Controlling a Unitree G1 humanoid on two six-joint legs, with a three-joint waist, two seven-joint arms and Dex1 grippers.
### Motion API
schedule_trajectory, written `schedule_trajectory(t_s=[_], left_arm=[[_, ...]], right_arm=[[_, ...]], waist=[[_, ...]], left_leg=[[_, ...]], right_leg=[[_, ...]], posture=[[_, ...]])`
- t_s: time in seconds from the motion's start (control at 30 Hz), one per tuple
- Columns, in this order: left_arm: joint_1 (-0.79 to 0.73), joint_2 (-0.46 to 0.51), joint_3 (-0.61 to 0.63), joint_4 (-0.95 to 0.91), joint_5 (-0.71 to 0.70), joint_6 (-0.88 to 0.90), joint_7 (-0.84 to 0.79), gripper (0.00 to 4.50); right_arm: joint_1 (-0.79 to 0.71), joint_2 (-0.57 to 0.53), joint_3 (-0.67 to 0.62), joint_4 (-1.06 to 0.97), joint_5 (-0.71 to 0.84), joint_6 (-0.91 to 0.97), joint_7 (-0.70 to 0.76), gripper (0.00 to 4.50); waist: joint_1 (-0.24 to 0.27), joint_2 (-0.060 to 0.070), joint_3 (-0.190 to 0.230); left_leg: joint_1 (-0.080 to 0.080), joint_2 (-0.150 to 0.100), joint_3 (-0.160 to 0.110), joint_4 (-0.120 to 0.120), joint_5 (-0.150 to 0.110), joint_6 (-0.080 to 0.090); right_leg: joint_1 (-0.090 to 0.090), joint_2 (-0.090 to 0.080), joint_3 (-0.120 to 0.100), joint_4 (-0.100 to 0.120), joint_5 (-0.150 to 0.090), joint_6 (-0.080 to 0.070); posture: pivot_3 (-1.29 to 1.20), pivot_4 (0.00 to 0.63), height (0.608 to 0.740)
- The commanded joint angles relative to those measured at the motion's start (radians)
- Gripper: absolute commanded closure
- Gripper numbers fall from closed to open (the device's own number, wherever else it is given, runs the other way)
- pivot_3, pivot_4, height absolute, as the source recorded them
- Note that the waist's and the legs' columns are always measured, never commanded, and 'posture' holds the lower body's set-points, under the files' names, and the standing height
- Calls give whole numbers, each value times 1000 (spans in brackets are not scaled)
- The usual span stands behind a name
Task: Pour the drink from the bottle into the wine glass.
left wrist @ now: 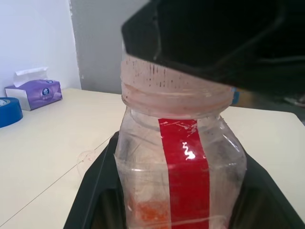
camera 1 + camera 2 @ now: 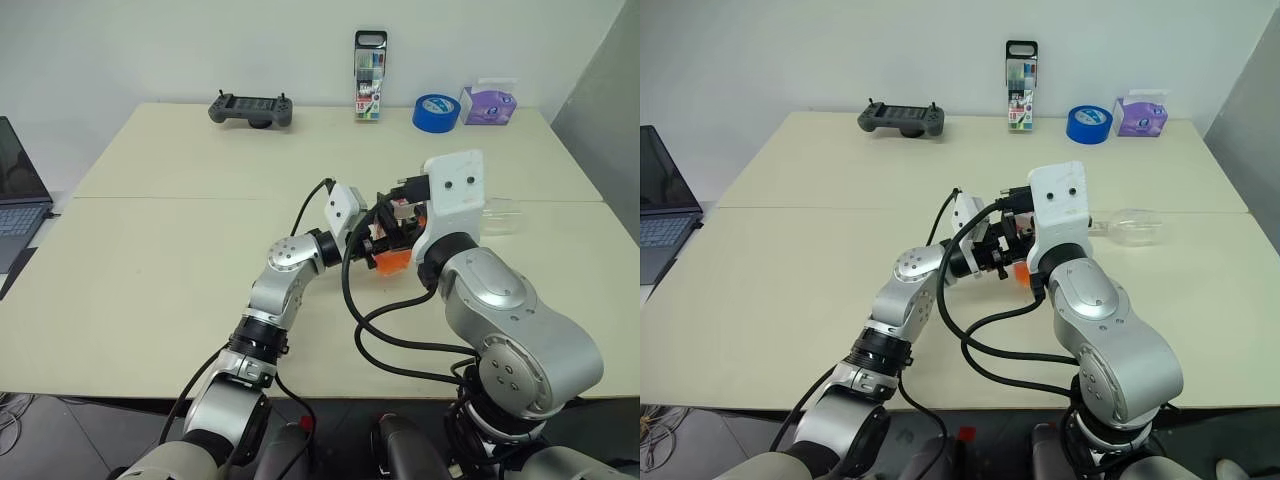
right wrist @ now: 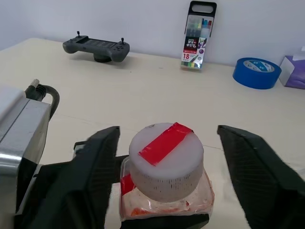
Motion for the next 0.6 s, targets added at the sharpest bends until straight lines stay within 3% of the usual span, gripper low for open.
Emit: schedule_trajectory(t_s=[0.03,0.07,0.43,0.6], left_arm=[[-34,-8,8,-26,-5,-17,5,2669],[-34,-7,9,-25,-5,-17,5,2669],[-32,-3,16,-24,-2,-27,18,2671],[-34,-6,18,-26,-4,-27,26,2678]], right_arm=[[-13,-6,0,-40,-14,-7,-3,2380],[-12,-10,1,-40,-16,-2,-3,2718],[-16,-60,-26,-17,5,-3,54,2730],[31,-211,-146,88,151,-234,340,2730]], waist=[[0,0,0],[0,0,0],[0,0,0],[0,0,0]], left_leg=[[0,0,0,0,0,0],[0,0,0,0,0,0],[0,0,0,0,0,0],[0,-1,1,0,0,0]], right_leg=[[0,0,0,0,0,0],[0,0,0,0,0,0],[0,0,0,0,0,0],[1,0,0,-1,0,0]], posture=[[0,150,740],[0,150,740],[0,150,740],[0,150,740]])
